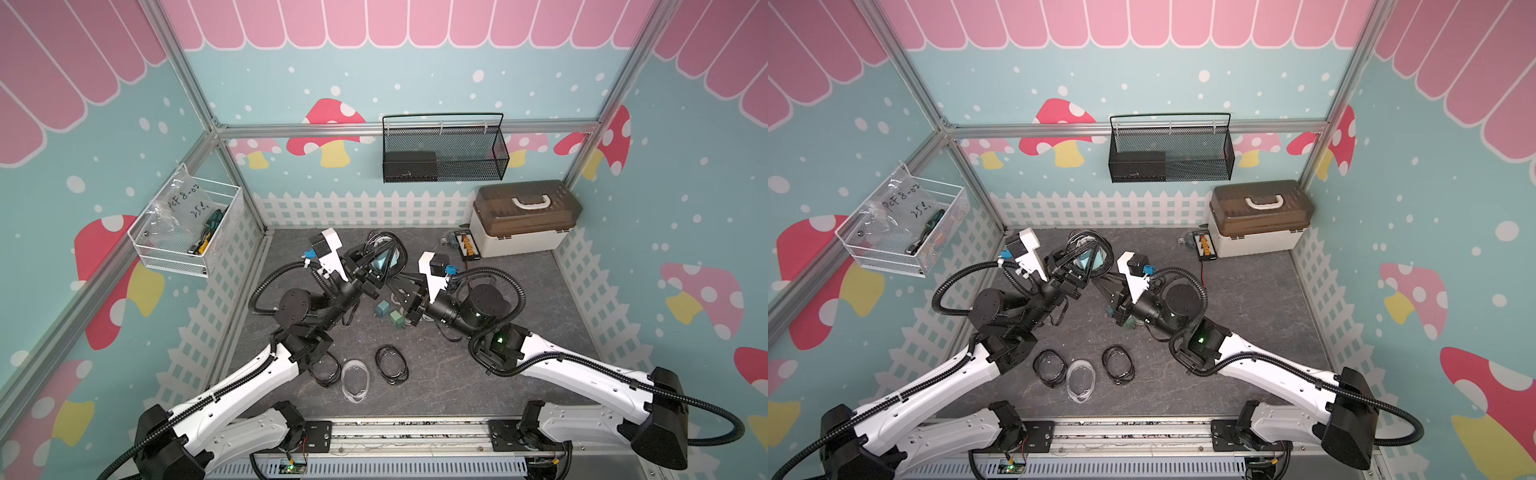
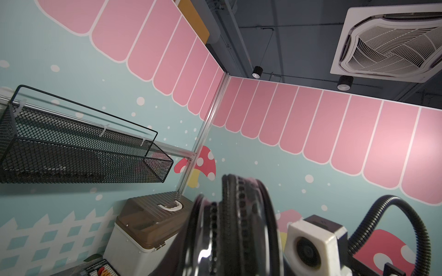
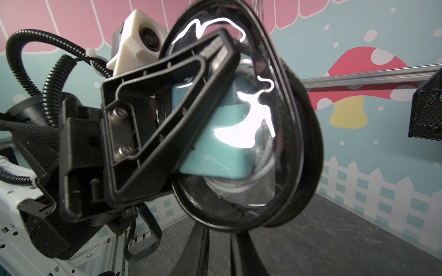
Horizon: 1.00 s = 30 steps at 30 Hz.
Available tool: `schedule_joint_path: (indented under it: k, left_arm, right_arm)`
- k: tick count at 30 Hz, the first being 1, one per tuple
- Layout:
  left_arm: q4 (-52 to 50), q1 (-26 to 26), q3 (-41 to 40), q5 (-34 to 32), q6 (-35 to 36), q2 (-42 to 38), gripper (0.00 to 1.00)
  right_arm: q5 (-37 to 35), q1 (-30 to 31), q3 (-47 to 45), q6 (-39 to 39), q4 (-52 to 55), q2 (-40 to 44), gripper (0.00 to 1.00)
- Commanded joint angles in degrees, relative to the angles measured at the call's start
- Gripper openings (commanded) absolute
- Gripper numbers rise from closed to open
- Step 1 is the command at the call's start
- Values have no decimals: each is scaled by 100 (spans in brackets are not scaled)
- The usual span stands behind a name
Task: Pack away charging kits
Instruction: Zip the zipper on the storage bag.
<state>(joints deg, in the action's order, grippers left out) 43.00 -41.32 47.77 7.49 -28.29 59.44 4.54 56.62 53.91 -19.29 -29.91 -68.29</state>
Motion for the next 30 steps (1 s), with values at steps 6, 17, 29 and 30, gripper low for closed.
schedule_joint_path:
  k: [6,17,29,30]
  left_arm:
    - [270,-8,-37,104,-113,-30,0]
    - [149,1,-183,-15,-28,-240,0]
    - [-88,33,-440,96,-97,-780,0]
    - [-71,36,-496,75,-110,-837,0]
  right_arm:
    - [-153,-19,243,-31,-67,-79,18]
    - [-743,-19,-21,186,212,235,0]
    - [-1630,-29,-241,850,702,725,0]
    - [-1681,-28,-243,888,716,742,0]
